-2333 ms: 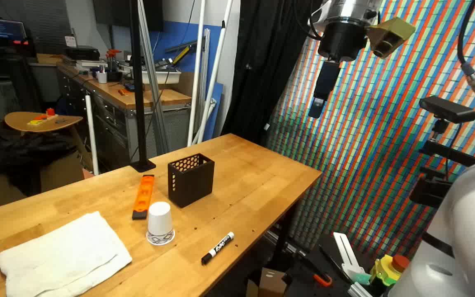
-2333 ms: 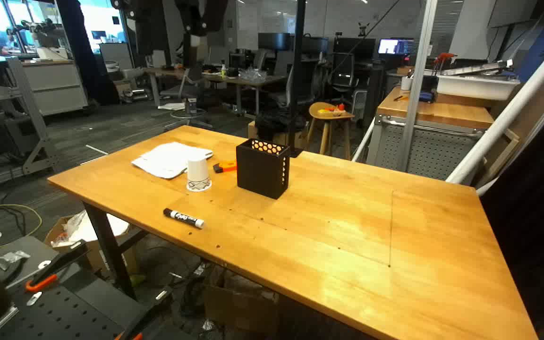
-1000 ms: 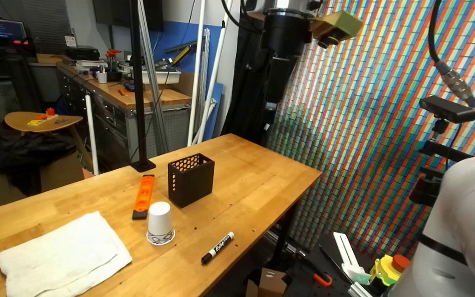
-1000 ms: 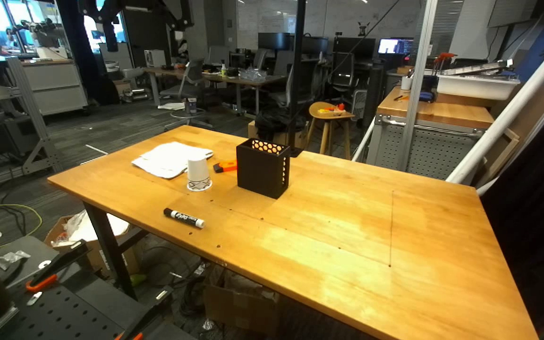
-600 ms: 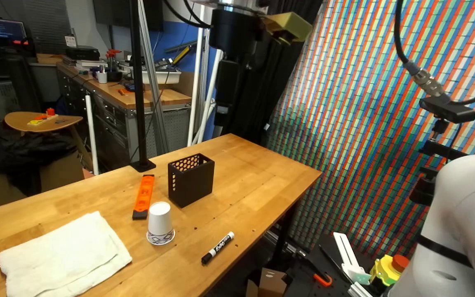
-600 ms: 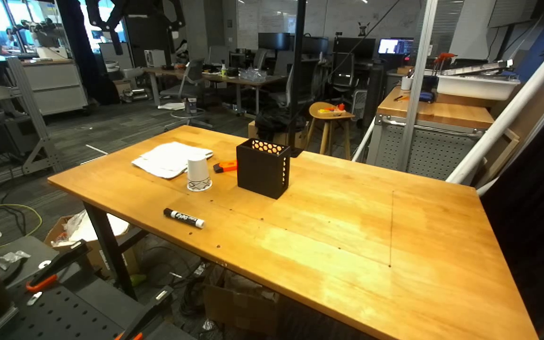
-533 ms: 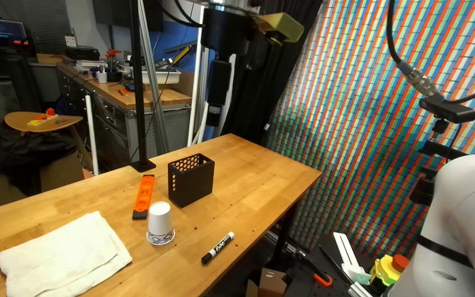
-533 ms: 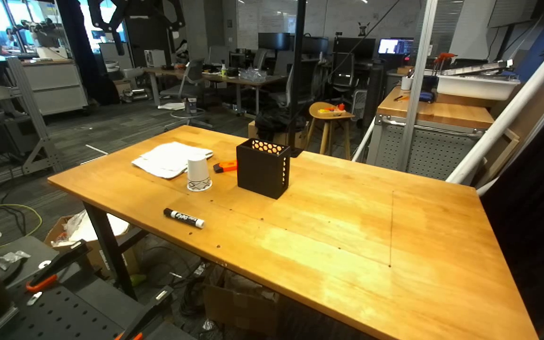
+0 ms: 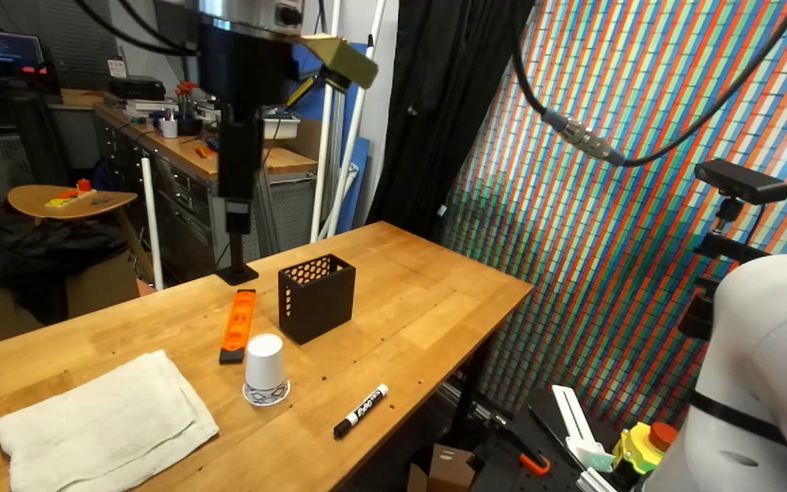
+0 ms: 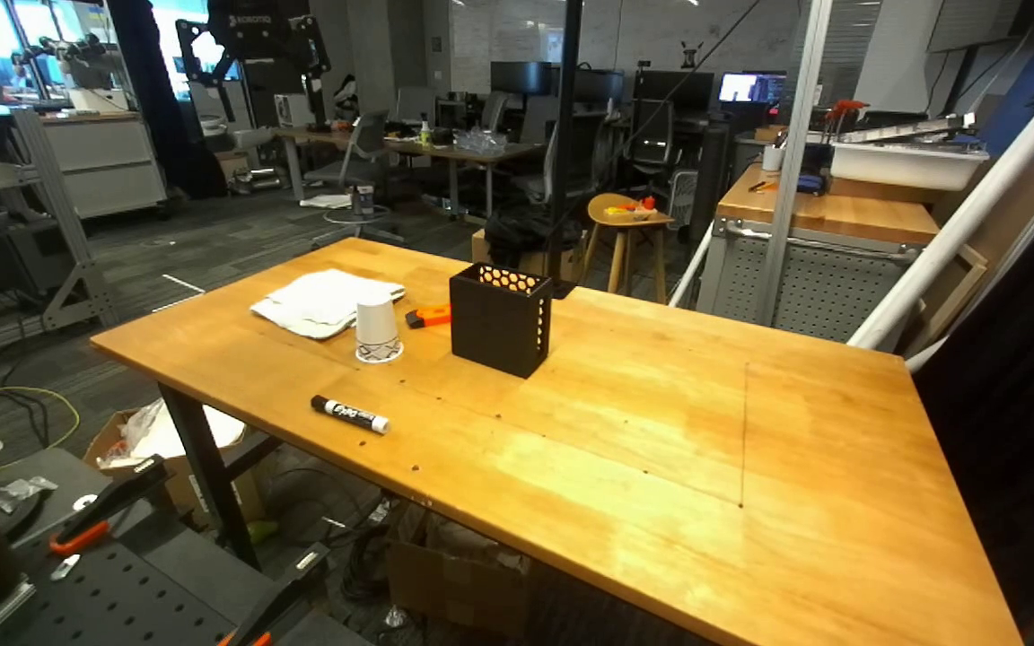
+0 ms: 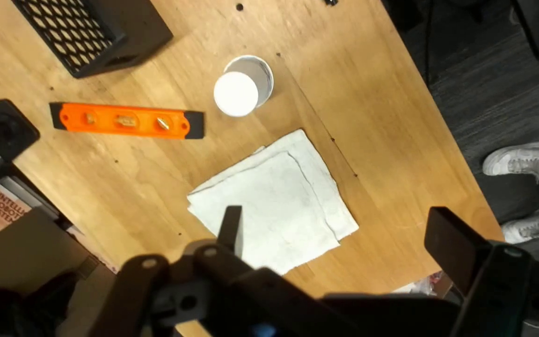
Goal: Pick up the cloth and put it in the box
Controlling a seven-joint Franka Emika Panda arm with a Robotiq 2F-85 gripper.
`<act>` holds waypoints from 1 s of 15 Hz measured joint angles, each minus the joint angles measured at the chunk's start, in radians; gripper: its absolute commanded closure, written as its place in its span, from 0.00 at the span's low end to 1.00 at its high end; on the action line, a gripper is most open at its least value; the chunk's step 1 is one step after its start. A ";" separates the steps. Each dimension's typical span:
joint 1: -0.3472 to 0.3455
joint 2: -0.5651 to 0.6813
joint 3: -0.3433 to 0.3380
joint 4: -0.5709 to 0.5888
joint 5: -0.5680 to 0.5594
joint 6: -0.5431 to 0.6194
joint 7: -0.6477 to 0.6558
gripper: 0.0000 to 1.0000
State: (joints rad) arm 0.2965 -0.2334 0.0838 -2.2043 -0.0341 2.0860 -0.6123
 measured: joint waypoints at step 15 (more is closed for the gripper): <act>-0.012 0.598 0.122 0.500 -0.092 0.059 0.003 0.00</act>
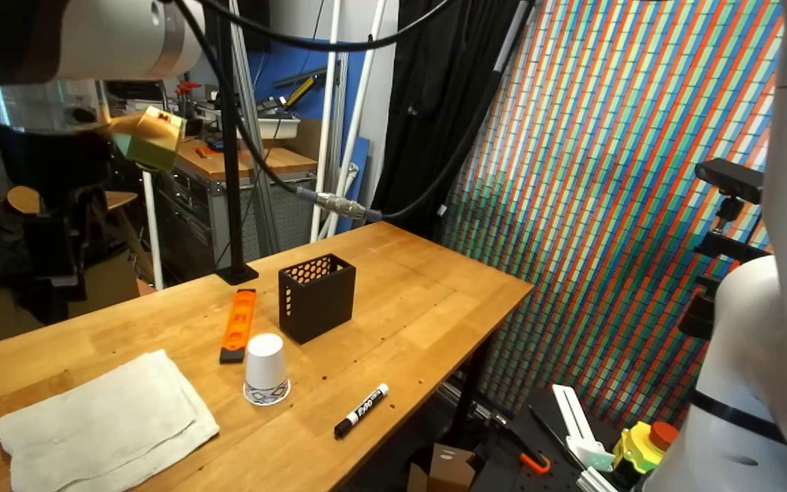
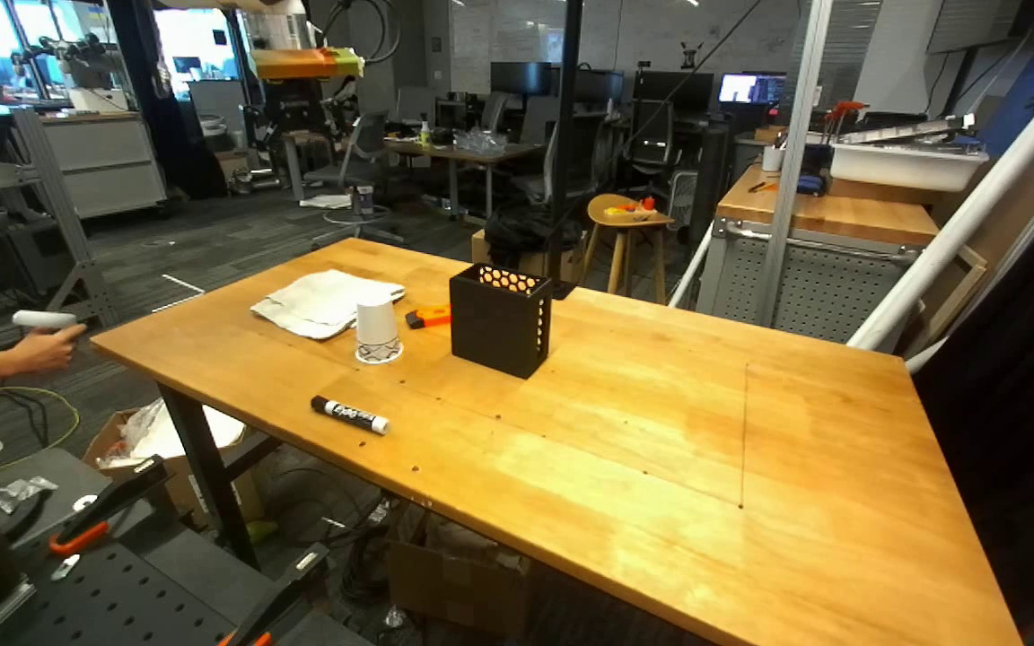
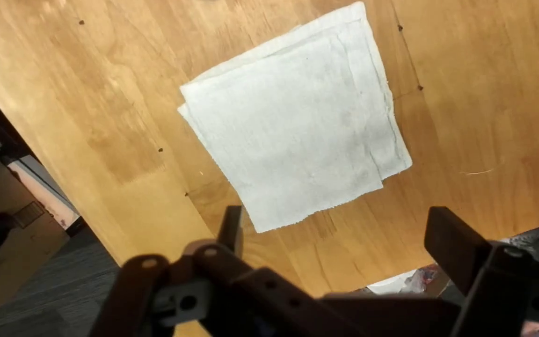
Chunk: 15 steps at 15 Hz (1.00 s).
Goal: Pick up the cloth and put it in the box
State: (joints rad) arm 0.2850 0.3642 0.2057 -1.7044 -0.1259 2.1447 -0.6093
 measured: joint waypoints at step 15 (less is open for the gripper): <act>-0.061 0.414 -0.006 0.124 -0.070 0.280 -0.011 0.00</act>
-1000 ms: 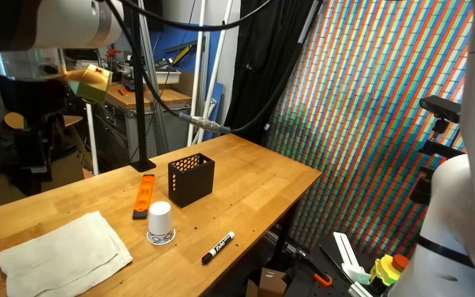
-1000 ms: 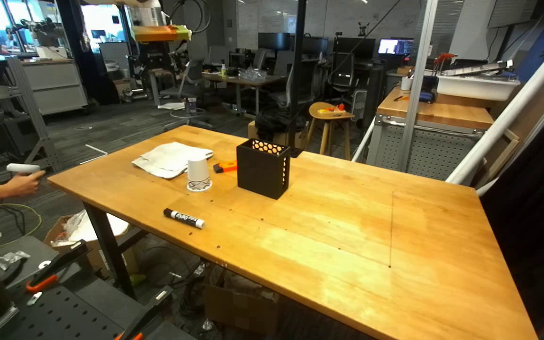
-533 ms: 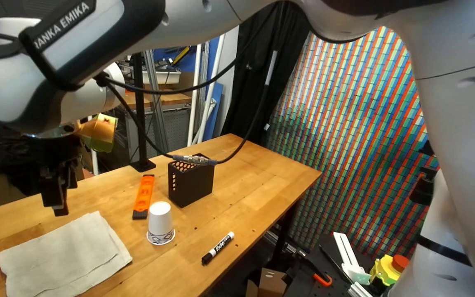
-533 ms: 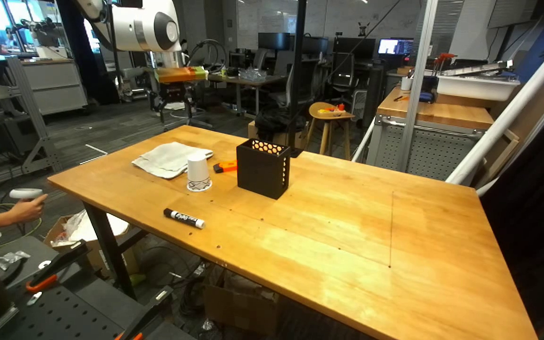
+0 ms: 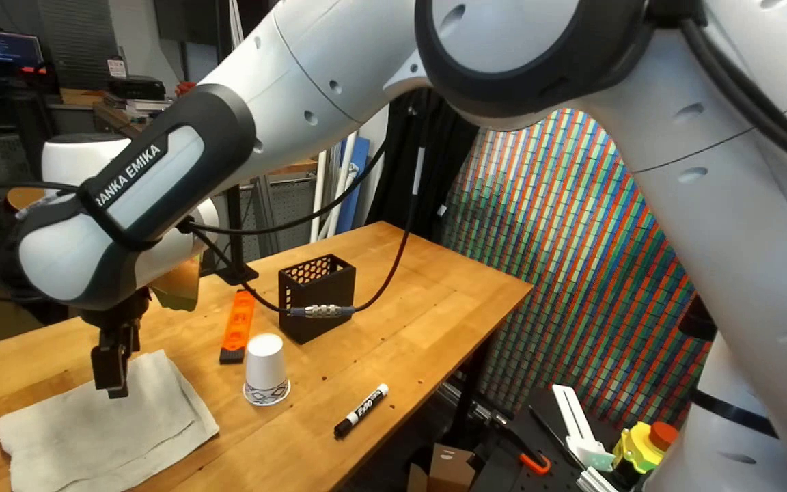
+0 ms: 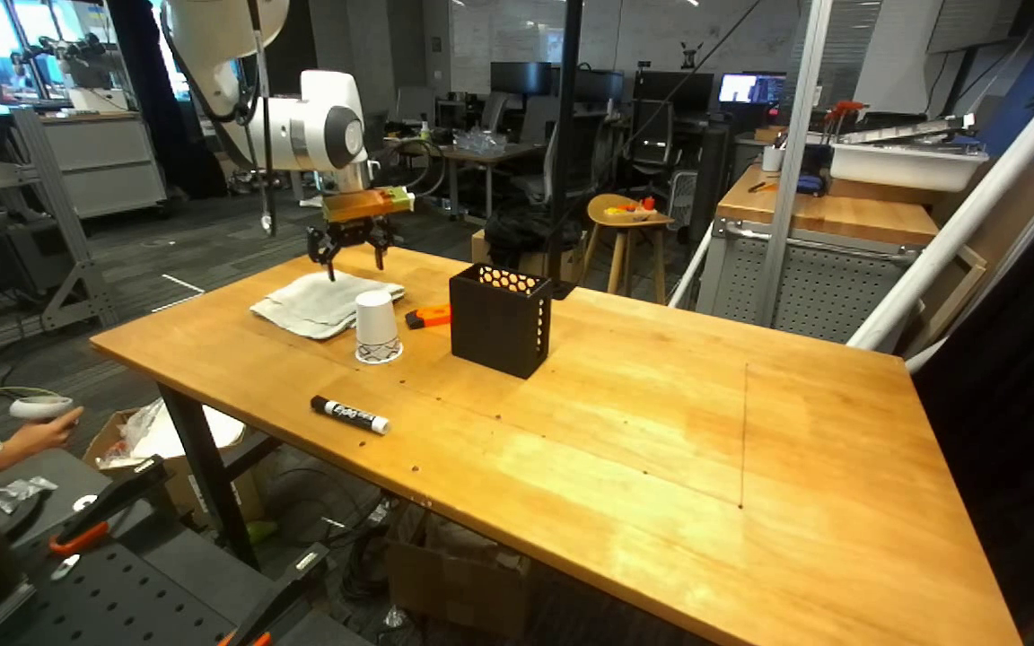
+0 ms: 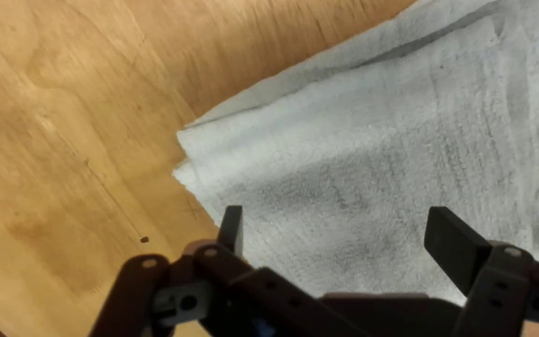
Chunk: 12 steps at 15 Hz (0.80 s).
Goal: Pick up the cloth and put it in the box
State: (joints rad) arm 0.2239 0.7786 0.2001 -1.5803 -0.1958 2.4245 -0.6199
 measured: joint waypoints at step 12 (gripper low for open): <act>-0.002 0.081 0.017 -0.019 0.000 0.035 0.057 0.64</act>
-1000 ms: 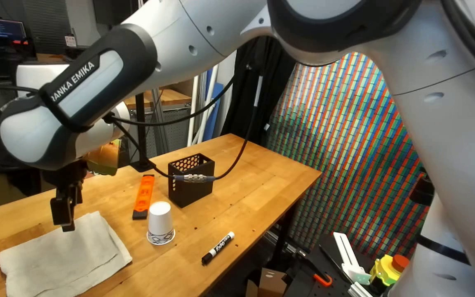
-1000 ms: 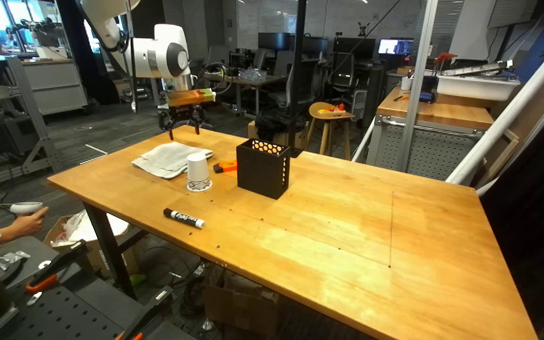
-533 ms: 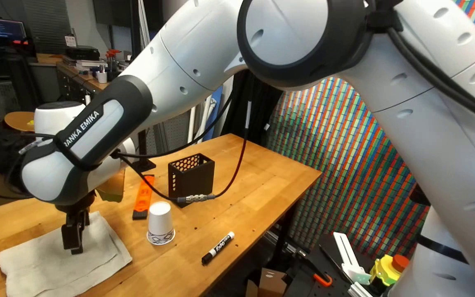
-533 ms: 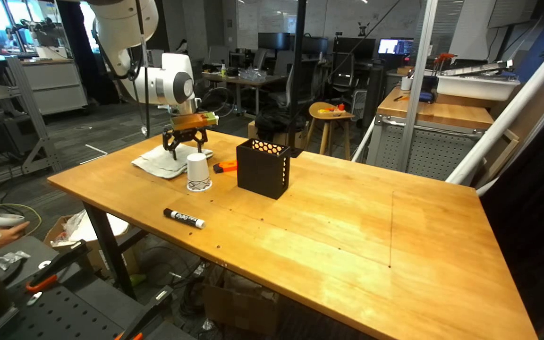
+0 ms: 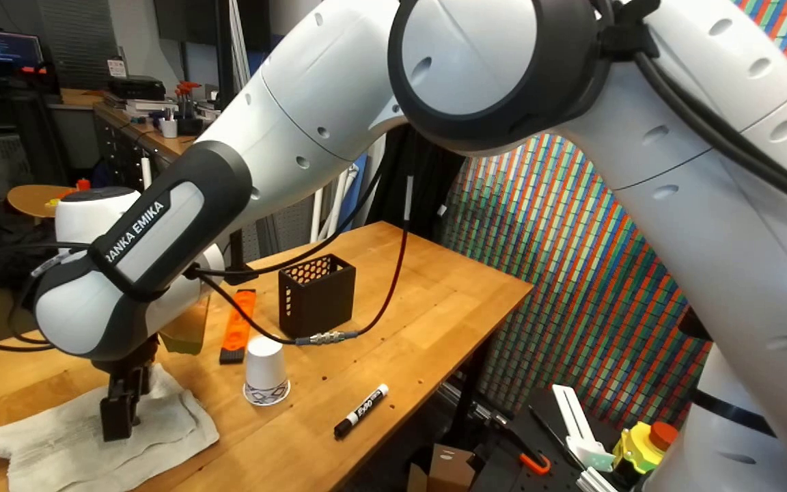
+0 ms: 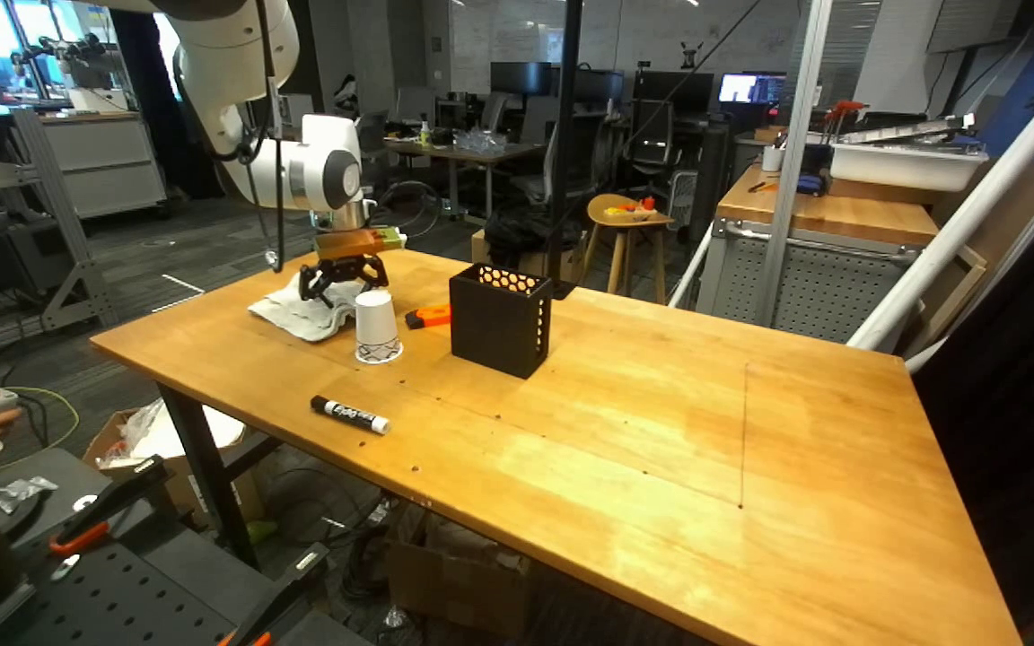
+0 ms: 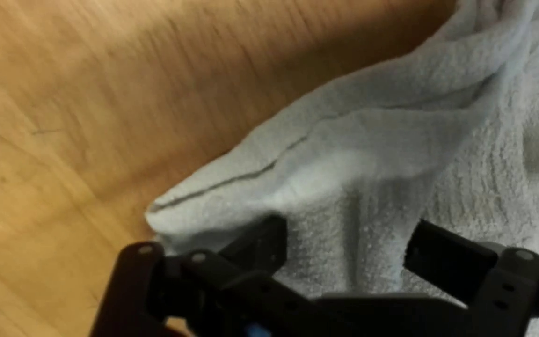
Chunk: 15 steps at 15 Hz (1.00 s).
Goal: Pick up the cloth and put it in the box
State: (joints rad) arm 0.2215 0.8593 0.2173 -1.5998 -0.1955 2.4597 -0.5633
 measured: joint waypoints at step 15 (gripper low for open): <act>-0.004 -0.288 0.053 -0.233 0.053 -0.063 0.116 0.95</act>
State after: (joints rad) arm 0.2177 0.5715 0.2708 -1.8326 -0.1423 2.3969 -0.4468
